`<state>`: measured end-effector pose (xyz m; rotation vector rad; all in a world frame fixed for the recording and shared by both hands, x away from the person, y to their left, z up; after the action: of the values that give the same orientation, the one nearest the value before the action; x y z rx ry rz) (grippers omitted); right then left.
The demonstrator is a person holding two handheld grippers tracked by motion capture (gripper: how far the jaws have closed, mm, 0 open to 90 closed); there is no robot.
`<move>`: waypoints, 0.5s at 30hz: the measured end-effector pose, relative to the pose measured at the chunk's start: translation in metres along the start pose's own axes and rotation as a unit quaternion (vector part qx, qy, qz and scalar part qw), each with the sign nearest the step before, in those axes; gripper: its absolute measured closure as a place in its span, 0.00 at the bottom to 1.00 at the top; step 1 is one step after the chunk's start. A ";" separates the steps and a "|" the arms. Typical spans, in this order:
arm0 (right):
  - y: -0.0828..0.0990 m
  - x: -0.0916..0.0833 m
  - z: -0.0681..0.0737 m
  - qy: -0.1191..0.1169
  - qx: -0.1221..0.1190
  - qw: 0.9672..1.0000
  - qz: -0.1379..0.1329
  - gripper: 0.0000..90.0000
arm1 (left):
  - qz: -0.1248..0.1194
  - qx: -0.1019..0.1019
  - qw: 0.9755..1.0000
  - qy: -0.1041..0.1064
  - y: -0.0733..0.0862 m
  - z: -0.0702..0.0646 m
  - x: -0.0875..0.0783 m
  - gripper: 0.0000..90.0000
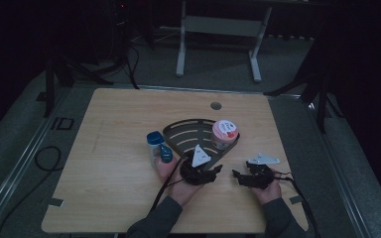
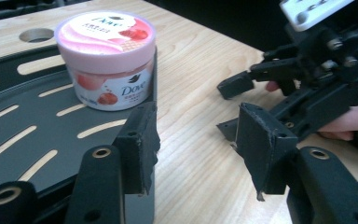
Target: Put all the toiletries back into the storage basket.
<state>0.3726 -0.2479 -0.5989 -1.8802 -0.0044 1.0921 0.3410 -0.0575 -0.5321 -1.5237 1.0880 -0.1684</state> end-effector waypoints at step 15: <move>0.000 0.001 0.002 -0.010 -0.006 1.000 0.002 0.22 | -0.017 0.028 0.999 0.016 -0.004 0.002 -0.045 0.56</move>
<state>0.3719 -0.2464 -0.6002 -1.8811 -0.0195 1.1157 0.3198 -0.0257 -0.5087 -1.4940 1.0758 -0.2454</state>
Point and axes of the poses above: each handheld gripper's, and its own axes: x roughly forward along the jaws, y roughly out of its underside, z roughly to its left, the point moved 6 cm from there along x, roughly forward along the jaws, and after that the axes turned 13 degrees about -x, right-handed, at the moved point
